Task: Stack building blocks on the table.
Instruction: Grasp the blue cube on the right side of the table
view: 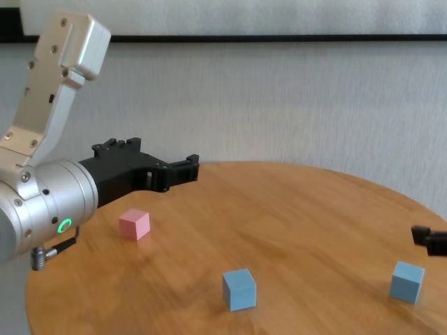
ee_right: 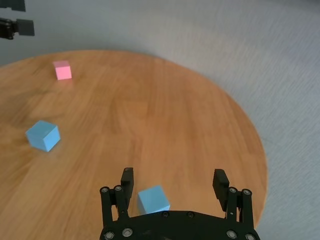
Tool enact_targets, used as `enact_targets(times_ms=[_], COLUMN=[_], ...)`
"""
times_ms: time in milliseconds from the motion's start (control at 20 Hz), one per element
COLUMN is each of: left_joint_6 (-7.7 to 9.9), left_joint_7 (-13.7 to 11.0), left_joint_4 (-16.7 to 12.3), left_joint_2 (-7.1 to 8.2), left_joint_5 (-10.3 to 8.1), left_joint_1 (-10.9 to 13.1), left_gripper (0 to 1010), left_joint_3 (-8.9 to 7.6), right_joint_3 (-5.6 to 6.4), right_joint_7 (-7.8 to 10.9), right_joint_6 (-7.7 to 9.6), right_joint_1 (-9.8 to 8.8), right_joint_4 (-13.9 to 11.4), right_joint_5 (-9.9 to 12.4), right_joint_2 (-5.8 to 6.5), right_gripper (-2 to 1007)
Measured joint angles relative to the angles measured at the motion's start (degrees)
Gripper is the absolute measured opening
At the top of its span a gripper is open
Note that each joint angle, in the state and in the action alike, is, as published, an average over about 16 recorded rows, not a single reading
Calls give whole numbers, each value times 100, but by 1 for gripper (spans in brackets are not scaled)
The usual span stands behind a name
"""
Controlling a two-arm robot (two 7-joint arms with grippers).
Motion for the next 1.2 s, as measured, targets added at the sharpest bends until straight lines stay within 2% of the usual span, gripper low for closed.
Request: enact_targets(times_ms=[150,250,400,500,800,1200], left_joint_6=[6,8,12,14,17,21], left_joint_7=[-10,-15,-21,-24,-31,-36], left_joint_4=[2,3,5,6,9,11], left_joint_2=[4,5,7,9,11,13], left_joint_5=[-8,-12,-17,-19,-24,-28], left_joint_1=[-4,-6,-8,-10,-12,-15], left_gripper=[1001,1001,1001,1001,1001,1002], left_joint_3=[7,10,14,16,20,24], right_joint_3=[-5,-31,-102,-164,-333,-441], right_joint_7=[319,498,741,872,1190,1464], right_joint_6=[283,406,500,503,446,456], right_joint_1=[-10,25,126,222,540,878], right_joint_4=[-64,-34,89,211,623,1129], right_joint_5=[127,146,94,11,-247,-423], right_joint_2=[119,165,197,187,59,-245], right_gripper=[1001,1001,1001,1000,1001,1000])
